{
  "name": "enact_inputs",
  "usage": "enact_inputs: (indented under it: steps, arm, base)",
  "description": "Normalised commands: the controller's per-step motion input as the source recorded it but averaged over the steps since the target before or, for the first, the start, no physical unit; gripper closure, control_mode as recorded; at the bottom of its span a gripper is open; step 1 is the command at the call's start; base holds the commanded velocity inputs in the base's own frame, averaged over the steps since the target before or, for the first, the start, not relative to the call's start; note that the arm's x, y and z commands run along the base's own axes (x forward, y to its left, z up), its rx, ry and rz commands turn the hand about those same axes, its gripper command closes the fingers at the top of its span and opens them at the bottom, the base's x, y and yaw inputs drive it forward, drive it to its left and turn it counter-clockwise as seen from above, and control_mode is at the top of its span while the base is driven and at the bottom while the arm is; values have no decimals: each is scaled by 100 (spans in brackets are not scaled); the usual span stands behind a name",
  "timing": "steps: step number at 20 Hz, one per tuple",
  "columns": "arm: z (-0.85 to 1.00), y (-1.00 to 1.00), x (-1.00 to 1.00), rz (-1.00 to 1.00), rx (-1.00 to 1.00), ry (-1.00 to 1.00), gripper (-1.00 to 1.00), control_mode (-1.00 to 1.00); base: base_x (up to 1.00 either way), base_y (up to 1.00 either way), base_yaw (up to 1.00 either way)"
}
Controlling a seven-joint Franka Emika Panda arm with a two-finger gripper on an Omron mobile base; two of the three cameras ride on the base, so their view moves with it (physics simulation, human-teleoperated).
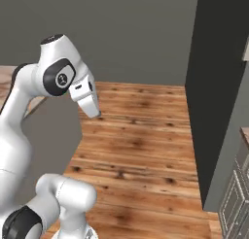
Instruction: Move the cup from next to the sink to the open cabinet. Then, move the bowl with the bell pepper to the fridge to clear the area for faucet cleaning.
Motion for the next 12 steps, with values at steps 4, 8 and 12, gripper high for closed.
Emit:
enact_inputs:
  steps: [4, 8, 12]
  arm:
    - [0, 0, 0, 0, 0, 0, -100, 100]
    - [0, 0, 0, 0, 0, 0, -100, 100]
    - [0, 0, 0, 0, 0, 0, -100, 100]
  base:
    - [-97, 96, 32]
    - [-67, 100, 18]
    - [-1, 100, 1]
